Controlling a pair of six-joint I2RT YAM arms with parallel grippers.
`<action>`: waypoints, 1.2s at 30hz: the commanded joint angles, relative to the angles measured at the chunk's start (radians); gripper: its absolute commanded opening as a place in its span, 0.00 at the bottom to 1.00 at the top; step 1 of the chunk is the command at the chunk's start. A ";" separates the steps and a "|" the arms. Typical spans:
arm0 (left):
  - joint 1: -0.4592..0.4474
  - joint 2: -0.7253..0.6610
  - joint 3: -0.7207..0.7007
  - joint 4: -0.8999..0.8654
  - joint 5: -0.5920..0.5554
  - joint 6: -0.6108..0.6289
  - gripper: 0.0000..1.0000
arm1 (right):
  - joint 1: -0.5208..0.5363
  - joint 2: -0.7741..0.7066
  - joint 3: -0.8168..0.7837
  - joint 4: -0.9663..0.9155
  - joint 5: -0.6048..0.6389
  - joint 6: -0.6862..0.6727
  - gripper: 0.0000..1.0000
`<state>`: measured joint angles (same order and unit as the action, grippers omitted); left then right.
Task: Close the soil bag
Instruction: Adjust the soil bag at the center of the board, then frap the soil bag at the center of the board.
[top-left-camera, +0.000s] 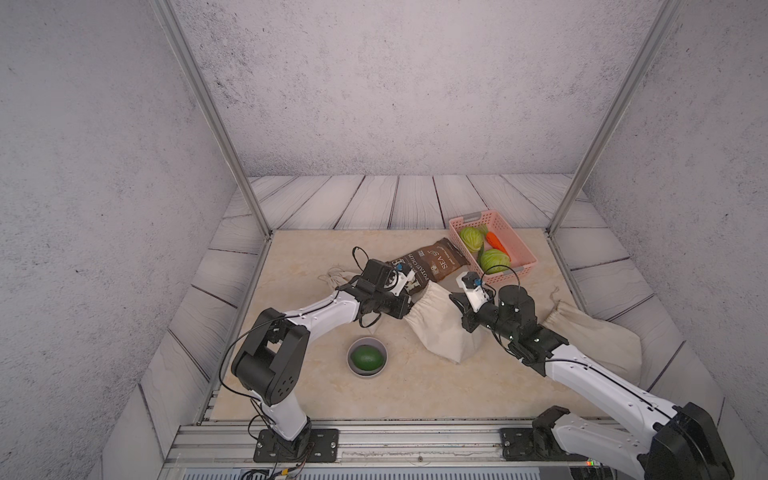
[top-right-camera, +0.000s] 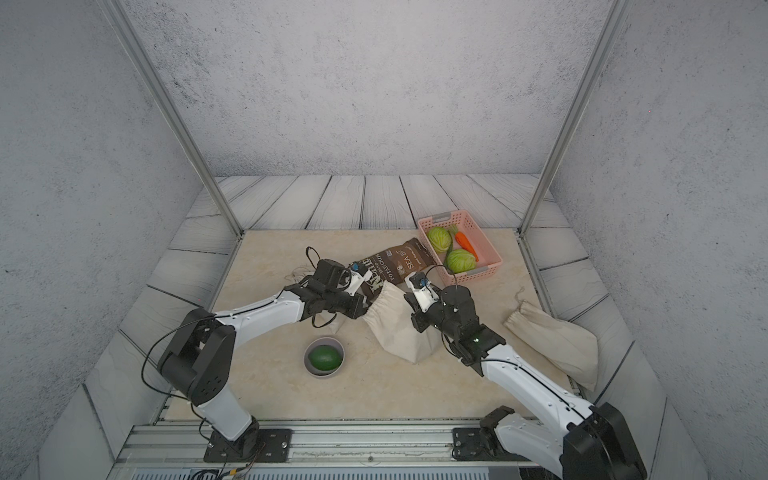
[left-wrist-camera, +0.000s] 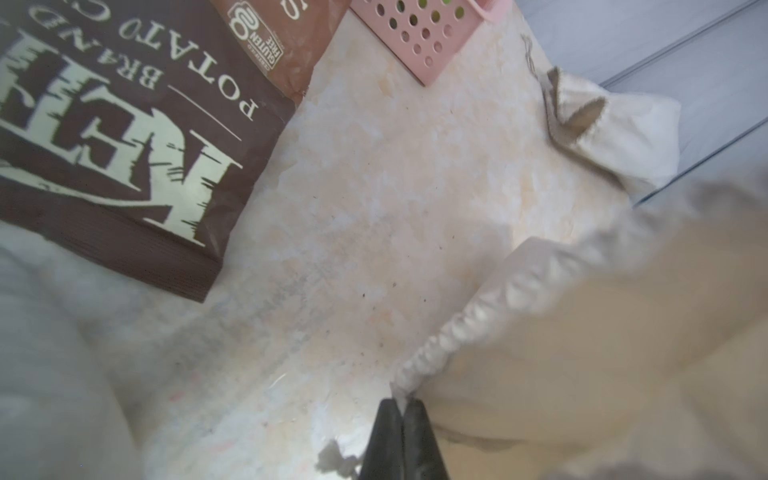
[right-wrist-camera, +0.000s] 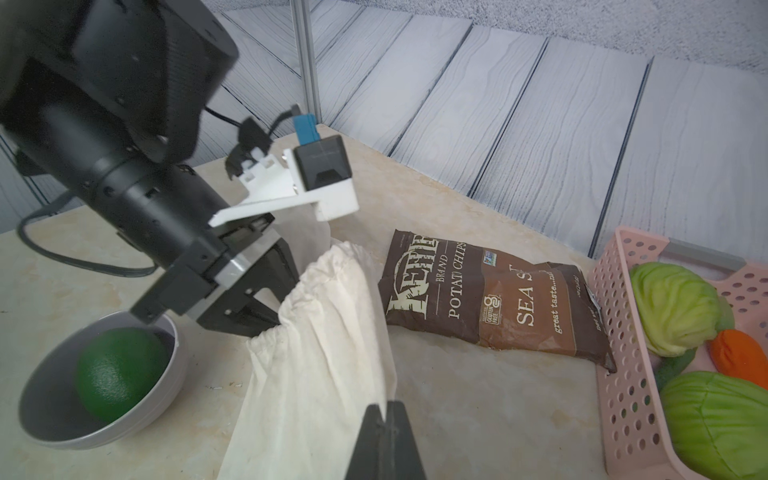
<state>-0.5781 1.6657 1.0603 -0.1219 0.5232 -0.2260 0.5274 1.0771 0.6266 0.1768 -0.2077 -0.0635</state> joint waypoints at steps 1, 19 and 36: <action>0.009 -0.112 -0.004 -0.025 -0.125 -0.004 0.00 | -0.008 0.016 0.009 0.033 0.046 0.008 0.08; -0.047 -0.288 0.111 -0.125 -0.289 -0.176 0.00 | 0.297 -0.039 0.050 0.118 0.256 -0.019 0.99; -0.064 -0.390 0.065 -0.118 -0.387 -0.202 0.10 | 0.325 0.208 0.145 0.127 0.451 -0.128 0.29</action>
<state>-0.6422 1.3403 1.1450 -0.2531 0.2226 -0.4385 0.8650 1.3357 0.7563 0.3080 0.2527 -0.1604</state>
